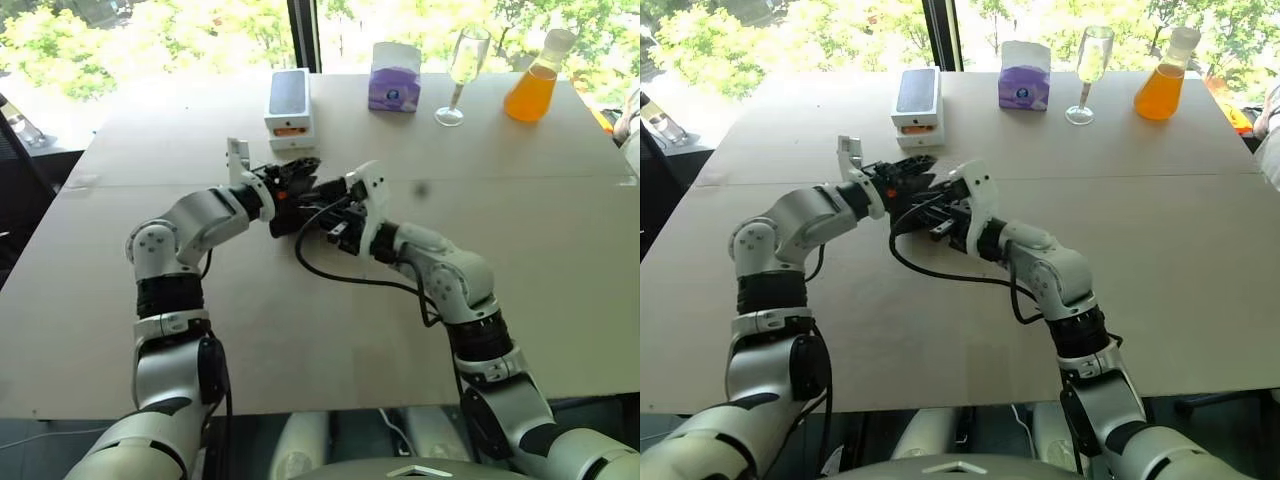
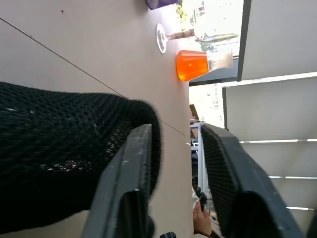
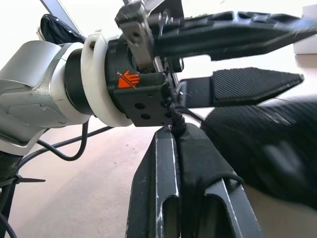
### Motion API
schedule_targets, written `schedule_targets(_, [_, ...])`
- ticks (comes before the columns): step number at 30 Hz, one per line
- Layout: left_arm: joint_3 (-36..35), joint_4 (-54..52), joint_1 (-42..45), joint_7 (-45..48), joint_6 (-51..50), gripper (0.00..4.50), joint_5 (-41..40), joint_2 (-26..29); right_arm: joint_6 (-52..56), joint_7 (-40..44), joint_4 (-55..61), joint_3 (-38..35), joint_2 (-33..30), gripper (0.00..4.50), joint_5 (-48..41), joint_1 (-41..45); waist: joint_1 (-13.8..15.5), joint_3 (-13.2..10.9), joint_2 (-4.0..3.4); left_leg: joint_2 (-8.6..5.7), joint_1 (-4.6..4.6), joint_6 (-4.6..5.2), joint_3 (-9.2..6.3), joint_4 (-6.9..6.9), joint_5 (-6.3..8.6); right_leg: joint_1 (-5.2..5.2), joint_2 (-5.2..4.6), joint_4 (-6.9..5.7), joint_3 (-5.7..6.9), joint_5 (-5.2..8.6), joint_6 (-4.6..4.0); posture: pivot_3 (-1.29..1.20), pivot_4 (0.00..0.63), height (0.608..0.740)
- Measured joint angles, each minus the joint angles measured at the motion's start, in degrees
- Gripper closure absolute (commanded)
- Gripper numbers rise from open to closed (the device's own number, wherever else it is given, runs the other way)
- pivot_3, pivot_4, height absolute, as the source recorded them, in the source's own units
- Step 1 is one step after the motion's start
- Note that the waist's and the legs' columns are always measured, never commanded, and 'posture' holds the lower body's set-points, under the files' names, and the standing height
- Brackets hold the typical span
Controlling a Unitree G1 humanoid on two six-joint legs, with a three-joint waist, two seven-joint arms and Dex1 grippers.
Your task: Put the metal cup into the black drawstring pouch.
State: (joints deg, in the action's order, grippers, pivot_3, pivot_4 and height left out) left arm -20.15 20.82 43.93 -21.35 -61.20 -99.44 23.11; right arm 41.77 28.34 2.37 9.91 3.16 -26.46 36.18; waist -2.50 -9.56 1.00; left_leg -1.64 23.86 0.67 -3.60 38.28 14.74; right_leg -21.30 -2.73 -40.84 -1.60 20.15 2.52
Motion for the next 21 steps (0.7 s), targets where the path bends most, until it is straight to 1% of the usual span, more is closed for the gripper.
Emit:
schedule_targets(1, [-0.02,0.12,0.1,0.0,-0.29,1.04,-0.01,0.02,-0.05,-0.04,-0.08,0.0,0.01,4.5,0.02,0.0,0.0,0.0,0.0,0.0,0.0,0.0,0.0,0.0,0.0,0.0,0.0,0.0,0.0,0.0,0.0,0.0,0.15,0.74])
schedule_targets(2, [-0.03,0.12,0.18,0.0,-0.72,0.71,-0.08,0.05,-0.11,-0.06,-0.23,0.0,0.03,4.5,0.03,0.0,0.01,0.0,0.0,0.0,0.0,0.0,0.0,0.0,0.0,0.0,0.0,0.0,0.0,0.0,0.0,0.0,0.15,0.74])
schedule_targets(3, [-0.03,0.12,0.26,0.0,-0.98,0.19,-0.1,0.11,-0.13,-0.07,-0.27,0.03,0.04,4.5,0.03,-0.02,0.02,0.0,0.0,0.0,0.0,0.0,-0.01,0.0,0.0,0.0,0.0,0.0,0.0,0.0,0.0,0.0,0.15,0.74])
schedule_targets(7, [-0.02,0.2,0.42,1.09,-2.2,0.19,0.68,1.3,-0.07,0.1,0.21,0.07,-0.18,4.5,-0.3,-0.67,-0.01,0.0,0.0,0.0,0.0,0.0,-0.01,0.0,0.0,-0.01,0.0,0.0,0.0,0.0,0.0,0.0,0.15,0.74])
schedule_targets(10, [0.16,0.17,0.57,5.63,-2.48,0.19,5.56,4.41,0.51,0.4,1.79,-0.56,-1.44,4.5,-1.07,-1.14,-0.02,0.0,0.0,-0.01,0.0,0.0,0.0,-0.01,0.0,-0.04,0.02,-0.02,0.01,0.0,0.0,0.0,0.15,0.74])
schedule_targets(11, [0.71,-0.09,0.56,7.61,-2.11,0.19,7.79,5.11,0.69,0.46,2.2,-0.82,-1.77,4.5,-1.36,-1.14,0.01,0.0,0.0,-0.01,0.0,0.0,-0.01,-0.01,0.0,-0.04,0.02,-0.02,0.02,0.0,0.0,0.0,0.15,0.74])
schedule_targets(13, [3.3,-1.39,0.27,14.69,0.58,0.19,16.69,7.88,1.9,0.68,3.88,-1.73,-3.1,4.5,-2.82,-1.01,0.02,-0.01,-0.01,-0.05,0.0,0.0,0.0,-0.02,0.0,-0.04,0.03,-0.01,0.07,0.0,0.0,0.0,0.15,0.74])
schedule_targets(15, [4.99,-3.21,-0.4,21.84,3.73,0.19,23.62,10.07,3.34,0.87,5.2,-3.49,-5.02,4.5,-4.17,-0.39,0.04,-0.01,-0.01,-0.06,0.0,0.0,0.01,-0.02,0.0,-0.04,0.02,0.01,0.13,0.0,-0.01,0.0,0.15,0.74])
schedule_targets(16, [5.31,-3.69,-0.7,23.17,4.18,0.19,24.79,10.49,3.54,0.87,5.6,-3.87,-5.26,4.5,-4.44,-0.27,0.04,-0.01,-0.02,-0.06,0.0,0.0,0.02,-0.03,0.0,-0.04,0.02,0.02,0.12,0.0,0.0,0.0,0.15,0.74])
schedule_targets(17, [6.73,-6.78,-2.85,28.69,6.53,0.19,29.56,11.51,5.08,0.94,6.7,-5.49,-7.09,4.5,-5.74,0.57,0.0,-0.01,-0.02,-0.06,0.0,0.0,0.04,-0.08,0.0,-0.06,0.0,0.03,0.08,0.0,-0.01,0.0,0.15,0.74])
schedule_targets(21, [7.26,-9.58,-6.0,33.57,7.73,0.19,33.65,10.66,7.53,0.94,8.27,-8.45,-10.02,4.5,-7.91,1.92,0.1,-0.01,-0.02,-0.05,0.0,0.0,-0.01,-0.09,0.0,-0.06,-0.02,0.03,-0.05,0.0,0.0,0.0,0.15,0.74])
